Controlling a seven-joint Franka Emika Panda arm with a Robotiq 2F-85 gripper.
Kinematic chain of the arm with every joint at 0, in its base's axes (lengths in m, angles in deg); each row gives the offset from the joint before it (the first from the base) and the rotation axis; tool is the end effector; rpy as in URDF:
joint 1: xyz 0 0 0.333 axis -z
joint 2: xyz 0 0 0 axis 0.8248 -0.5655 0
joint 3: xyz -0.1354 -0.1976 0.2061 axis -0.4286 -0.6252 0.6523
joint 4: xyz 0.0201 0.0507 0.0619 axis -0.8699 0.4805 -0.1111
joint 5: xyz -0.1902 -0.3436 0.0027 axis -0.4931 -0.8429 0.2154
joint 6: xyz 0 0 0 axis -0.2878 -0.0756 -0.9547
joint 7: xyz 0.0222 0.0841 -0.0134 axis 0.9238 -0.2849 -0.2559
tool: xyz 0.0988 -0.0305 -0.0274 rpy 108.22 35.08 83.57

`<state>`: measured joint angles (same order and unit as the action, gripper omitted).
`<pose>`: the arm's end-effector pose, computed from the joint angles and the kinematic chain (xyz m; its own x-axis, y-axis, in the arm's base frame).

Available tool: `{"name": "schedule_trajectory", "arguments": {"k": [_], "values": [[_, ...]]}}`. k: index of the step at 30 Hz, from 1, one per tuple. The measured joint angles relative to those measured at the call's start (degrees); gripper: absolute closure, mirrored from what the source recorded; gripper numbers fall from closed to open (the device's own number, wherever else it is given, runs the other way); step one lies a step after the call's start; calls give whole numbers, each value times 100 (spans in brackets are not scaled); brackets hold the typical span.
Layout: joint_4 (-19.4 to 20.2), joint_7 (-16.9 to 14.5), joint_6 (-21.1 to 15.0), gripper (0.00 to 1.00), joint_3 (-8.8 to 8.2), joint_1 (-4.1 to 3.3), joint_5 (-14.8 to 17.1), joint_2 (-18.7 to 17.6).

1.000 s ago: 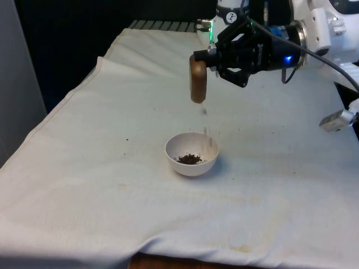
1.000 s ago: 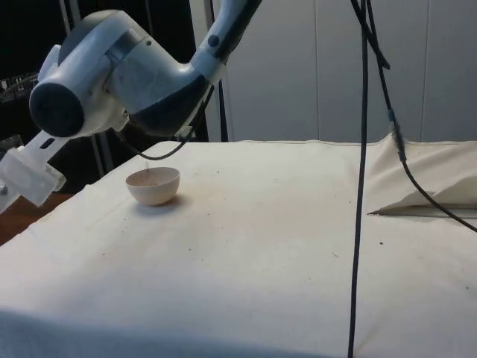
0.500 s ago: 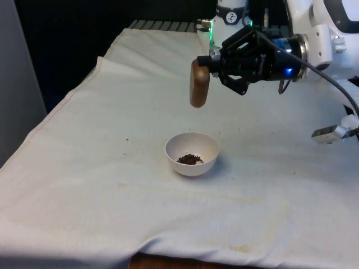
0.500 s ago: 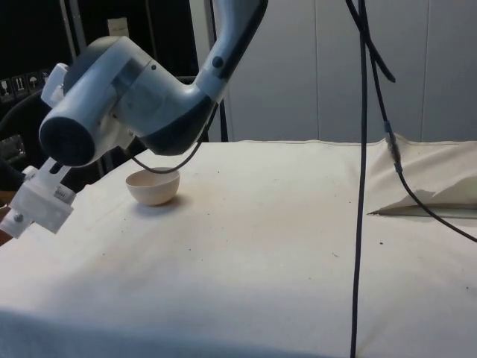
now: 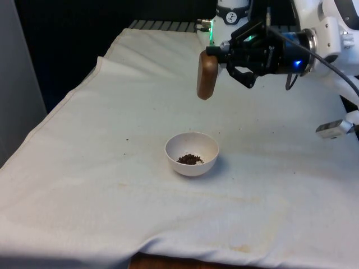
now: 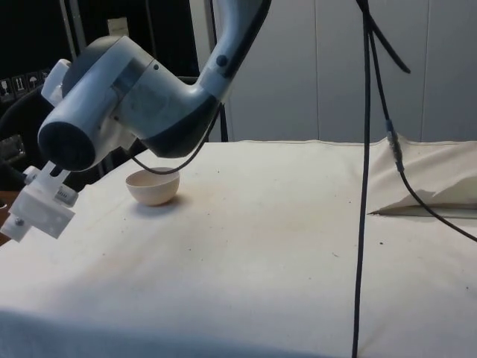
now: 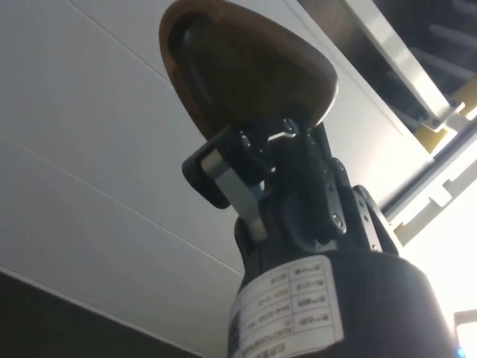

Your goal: Pour the coffee beans from the cup into the bowl.

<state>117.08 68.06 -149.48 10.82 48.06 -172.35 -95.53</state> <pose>0.6686 0.1438 0.2478 0.9534 0.3008 -0.0244 0.0007 0.0789 0.9969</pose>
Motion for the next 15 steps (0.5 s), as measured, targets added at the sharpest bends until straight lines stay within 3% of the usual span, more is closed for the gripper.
{"name": "schedule_trajectory", "arguments": {"k": [15], "values": [[619,699,-23,100,183,97,556,390]]}}
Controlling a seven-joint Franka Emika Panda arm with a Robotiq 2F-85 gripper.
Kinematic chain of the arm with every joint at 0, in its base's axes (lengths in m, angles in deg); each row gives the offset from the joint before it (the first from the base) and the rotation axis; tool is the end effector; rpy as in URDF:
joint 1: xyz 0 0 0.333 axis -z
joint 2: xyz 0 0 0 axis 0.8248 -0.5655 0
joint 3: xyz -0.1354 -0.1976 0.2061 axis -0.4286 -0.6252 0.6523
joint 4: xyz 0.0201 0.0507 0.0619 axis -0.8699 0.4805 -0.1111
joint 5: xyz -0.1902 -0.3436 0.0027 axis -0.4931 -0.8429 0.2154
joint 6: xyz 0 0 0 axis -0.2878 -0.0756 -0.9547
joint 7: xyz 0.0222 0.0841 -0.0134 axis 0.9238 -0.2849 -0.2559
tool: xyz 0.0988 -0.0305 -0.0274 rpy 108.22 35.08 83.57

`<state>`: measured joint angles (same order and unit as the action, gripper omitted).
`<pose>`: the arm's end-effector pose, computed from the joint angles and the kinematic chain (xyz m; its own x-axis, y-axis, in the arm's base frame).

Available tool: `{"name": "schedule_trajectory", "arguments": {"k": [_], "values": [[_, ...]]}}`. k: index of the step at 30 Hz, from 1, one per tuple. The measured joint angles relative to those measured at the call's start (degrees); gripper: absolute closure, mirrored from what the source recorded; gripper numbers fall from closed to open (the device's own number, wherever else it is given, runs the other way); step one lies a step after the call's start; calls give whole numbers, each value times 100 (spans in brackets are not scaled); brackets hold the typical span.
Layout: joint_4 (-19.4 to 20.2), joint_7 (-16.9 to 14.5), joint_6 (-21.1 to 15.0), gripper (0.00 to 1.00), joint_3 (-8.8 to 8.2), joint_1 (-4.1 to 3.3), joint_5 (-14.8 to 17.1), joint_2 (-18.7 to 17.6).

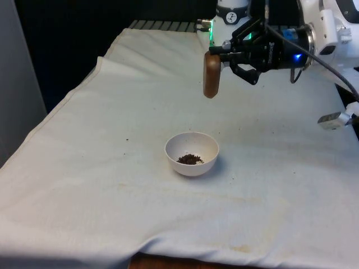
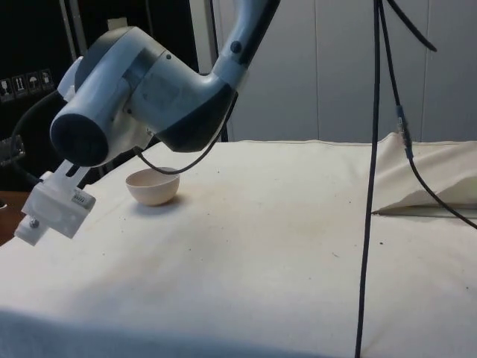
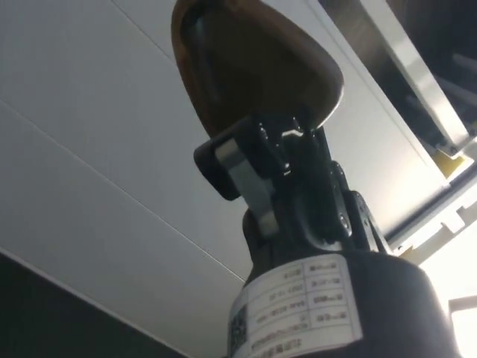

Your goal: Pour the coffee beans from the cup into the bowl.

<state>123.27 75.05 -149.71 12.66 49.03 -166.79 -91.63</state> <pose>0.6382 0.1479 0.2449 0.9605 0.2752 0.0416 -0.0407 -0.0087 0.9991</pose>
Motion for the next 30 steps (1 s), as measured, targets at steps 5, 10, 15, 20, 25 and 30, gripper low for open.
{"name": "schedule_trajectory", "arguments": {"k": [5,10,15,20,25,30], "values": [[149,201,-6,100,11,40,80,115],[264,350,-40,100,23,63,218,212],[378,476,-80,100,40,69,361,281],[556,613,-143,100,69,86,556,401],[699,739,-246,100,80,103,733,498],[733,877,-292,100,97,109,922,516]]}}
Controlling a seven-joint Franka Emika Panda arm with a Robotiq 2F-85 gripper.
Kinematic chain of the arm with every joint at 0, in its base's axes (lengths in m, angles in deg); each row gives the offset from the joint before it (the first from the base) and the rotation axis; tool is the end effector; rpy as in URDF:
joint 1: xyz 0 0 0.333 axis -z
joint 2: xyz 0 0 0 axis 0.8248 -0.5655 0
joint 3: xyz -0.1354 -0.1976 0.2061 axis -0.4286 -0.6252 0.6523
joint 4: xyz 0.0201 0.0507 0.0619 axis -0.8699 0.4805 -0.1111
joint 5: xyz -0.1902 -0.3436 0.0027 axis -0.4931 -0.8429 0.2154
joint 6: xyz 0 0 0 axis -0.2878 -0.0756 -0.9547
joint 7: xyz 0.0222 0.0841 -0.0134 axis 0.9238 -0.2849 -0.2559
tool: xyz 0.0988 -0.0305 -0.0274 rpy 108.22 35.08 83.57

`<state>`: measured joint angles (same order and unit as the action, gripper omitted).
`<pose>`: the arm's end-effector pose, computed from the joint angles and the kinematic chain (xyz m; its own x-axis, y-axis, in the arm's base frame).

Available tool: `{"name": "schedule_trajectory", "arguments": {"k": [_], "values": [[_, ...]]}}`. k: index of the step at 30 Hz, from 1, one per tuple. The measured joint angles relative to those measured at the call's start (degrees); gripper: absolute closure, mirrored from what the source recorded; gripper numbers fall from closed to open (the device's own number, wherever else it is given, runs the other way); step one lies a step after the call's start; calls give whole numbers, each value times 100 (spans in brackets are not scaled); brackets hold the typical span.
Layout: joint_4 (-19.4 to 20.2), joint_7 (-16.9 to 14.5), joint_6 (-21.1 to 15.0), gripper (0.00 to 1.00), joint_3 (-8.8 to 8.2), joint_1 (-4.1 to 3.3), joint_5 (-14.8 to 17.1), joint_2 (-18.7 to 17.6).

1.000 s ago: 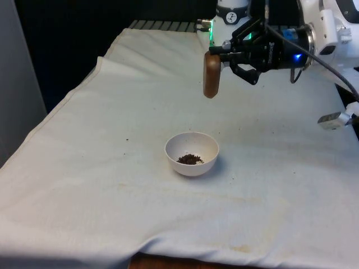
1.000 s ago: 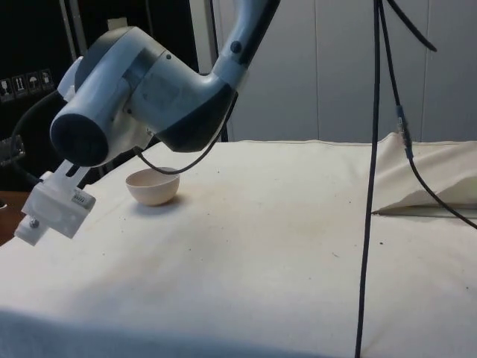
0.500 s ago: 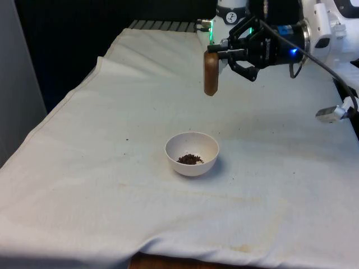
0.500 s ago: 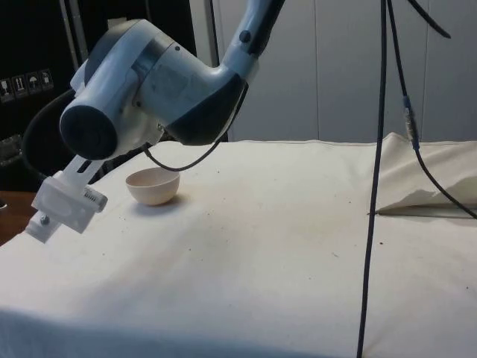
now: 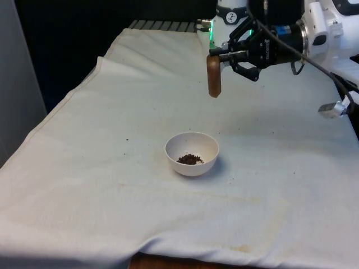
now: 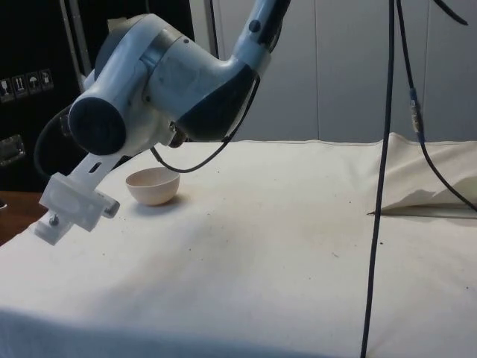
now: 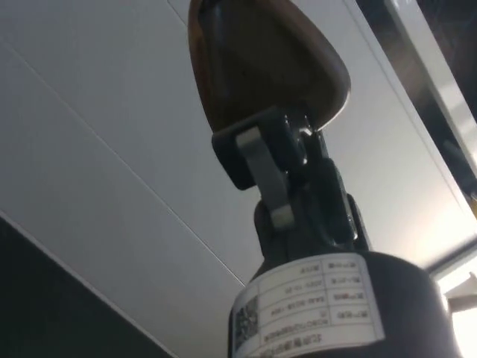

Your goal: Pour the coffee beans from the cup into the bowl.

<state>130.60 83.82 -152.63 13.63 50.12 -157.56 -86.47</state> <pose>0.5998 0.1458 0.2395 0.9719 0.2027 0.1196 -0.0916 -0.1423 0.9856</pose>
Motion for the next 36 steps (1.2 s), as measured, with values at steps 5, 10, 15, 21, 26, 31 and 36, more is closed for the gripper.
{"name": "schedule_trajectory", "arguments": {"k": [5,10,15,21,26,31,36], "values": [[23,103,-57,100,6,0,183,23],[29,218,-109,100,11,6,355,29],[34,321,-212,100,11,46,481,29],[57,401,-332,100,0,97,544,29],[97,504,-539,100,-29,195,602,29],[149,556,-676,100,-29,264,636,57],[246,613,-842,100,-29,332,791,138]]}}
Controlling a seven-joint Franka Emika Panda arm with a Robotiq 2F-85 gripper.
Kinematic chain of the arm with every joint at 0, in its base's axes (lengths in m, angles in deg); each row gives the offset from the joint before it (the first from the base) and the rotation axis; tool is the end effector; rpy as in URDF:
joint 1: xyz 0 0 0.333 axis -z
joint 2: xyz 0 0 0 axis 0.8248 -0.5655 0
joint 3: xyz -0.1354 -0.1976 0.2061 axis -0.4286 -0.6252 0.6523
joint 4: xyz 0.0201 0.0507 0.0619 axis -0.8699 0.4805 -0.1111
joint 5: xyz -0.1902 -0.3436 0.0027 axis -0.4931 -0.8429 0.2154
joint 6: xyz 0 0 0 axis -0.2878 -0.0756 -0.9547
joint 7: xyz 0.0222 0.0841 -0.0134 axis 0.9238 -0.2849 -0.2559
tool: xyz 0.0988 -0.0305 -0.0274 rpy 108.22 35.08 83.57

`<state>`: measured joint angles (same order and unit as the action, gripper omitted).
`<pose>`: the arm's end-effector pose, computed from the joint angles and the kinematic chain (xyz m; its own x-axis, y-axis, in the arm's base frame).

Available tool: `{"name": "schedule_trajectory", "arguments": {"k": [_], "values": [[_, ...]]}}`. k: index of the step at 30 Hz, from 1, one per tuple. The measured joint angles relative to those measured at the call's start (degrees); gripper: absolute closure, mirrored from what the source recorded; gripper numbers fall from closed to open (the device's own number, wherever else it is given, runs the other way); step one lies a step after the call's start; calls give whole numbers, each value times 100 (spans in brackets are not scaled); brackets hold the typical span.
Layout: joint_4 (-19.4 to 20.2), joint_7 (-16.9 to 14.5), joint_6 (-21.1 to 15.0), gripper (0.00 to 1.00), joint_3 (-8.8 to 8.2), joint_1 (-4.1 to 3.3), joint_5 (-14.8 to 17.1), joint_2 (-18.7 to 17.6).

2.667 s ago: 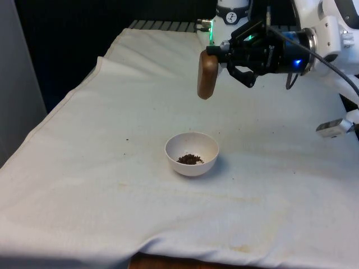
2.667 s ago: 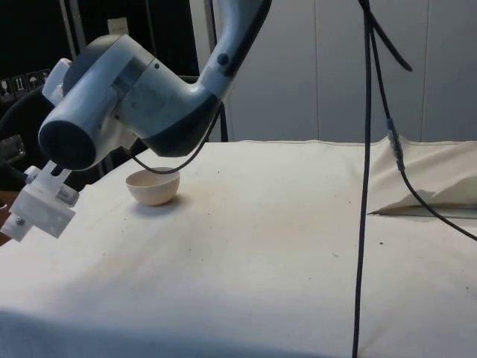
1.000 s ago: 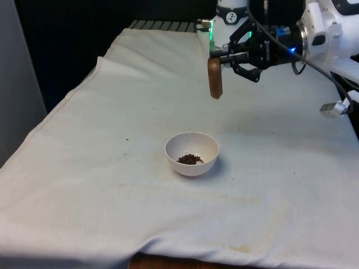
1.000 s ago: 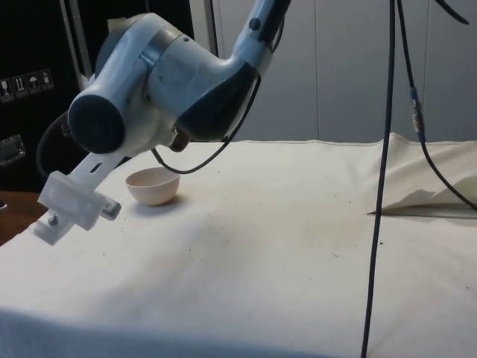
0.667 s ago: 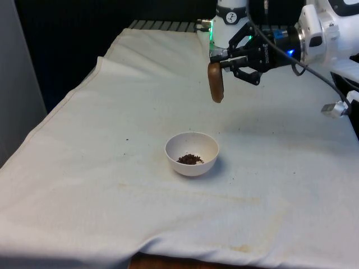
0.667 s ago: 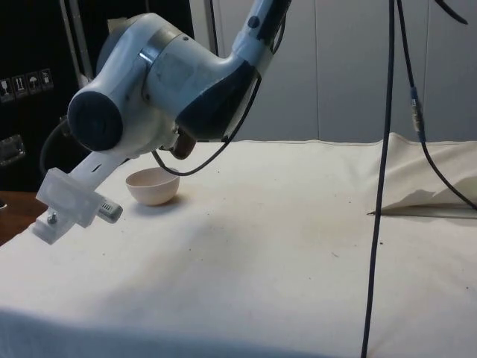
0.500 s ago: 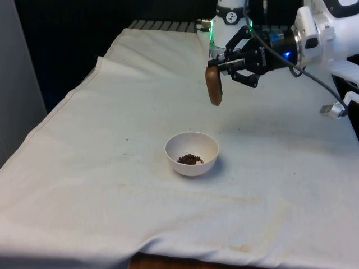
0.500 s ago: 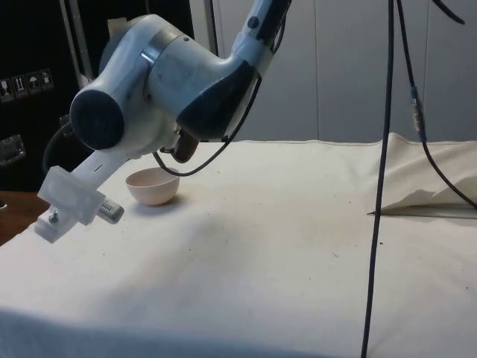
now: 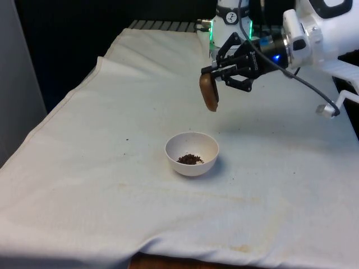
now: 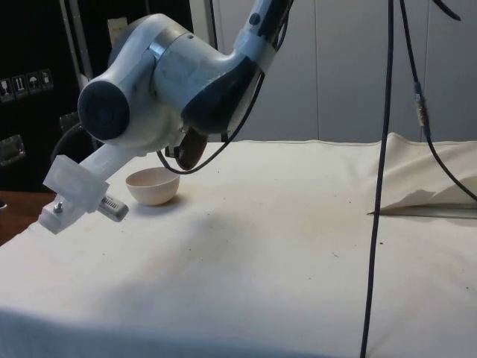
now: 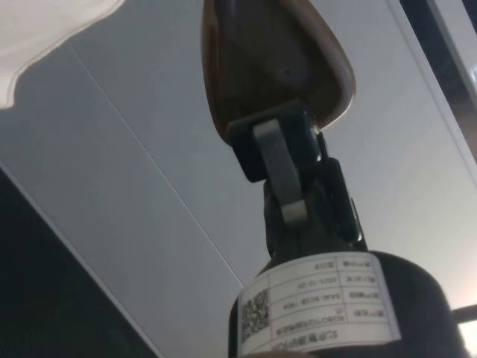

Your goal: Pour the coffee beans from the cup into the bowl.

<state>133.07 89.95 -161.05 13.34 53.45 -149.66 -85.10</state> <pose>0.5920 0.1236 0.2195 0.9796 0.0916 0.1788 -0.1409 -0.3211 0.9365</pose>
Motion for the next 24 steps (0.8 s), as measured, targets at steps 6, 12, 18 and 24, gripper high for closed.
{"name": "schedule_trajectory", "arguments": {"k": [6,12,18,24], "values": [[92,57,-149,100,-6,63,143,69],[166,92,-338,100,-17,120,298,132],[201,126,-458,100,-34,155,390,155],[223,160,-607,100,-63,189,510,172]]}}
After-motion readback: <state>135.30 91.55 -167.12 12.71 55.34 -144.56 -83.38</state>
